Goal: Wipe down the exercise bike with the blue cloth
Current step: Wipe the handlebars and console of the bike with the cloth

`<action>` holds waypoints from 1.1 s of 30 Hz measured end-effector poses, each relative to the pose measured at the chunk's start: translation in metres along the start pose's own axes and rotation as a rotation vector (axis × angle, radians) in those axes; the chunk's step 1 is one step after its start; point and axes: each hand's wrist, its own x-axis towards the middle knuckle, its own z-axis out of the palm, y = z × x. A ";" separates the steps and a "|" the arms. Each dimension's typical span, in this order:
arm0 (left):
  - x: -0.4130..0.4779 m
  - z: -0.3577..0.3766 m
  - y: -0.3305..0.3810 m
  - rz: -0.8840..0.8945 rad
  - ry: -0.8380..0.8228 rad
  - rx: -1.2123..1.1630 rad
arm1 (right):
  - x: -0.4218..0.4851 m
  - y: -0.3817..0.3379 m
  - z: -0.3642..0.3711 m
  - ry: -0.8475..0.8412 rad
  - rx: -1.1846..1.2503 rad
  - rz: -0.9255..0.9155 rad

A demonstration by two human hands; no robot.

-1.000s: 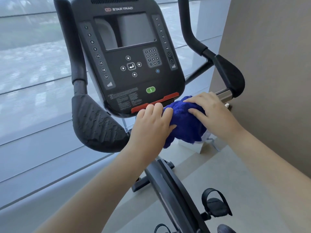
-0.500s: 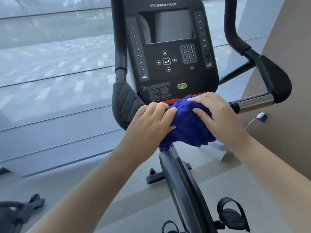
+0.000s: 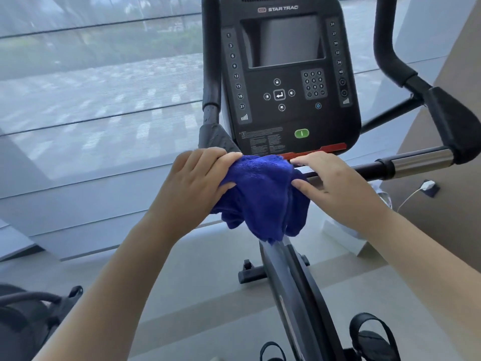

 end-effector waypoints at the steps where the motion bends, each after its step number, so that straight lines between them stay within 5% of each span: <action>1: 0.000 -0.001 -0.001 -0.001 -0.028 -0.023 | -0.001 0.001 0.001 -0.013 -0.009 0.004; 14: 0.011 0.020 0.095 -0.573 -0.160 0.003 | 0.011 0.008 0.007 -0.011 -0.035 0.021; 22: 0.007 0.036 0.067 -0.374 0.109 -0.147 | 0.009 0.007 0.023 0.128 -0.314 0.014; 33: 0.023 0.027 0.011 -0.021 0.116 -0.251 | 0.008 0.011 0.029 0.216 -0.375 -0.037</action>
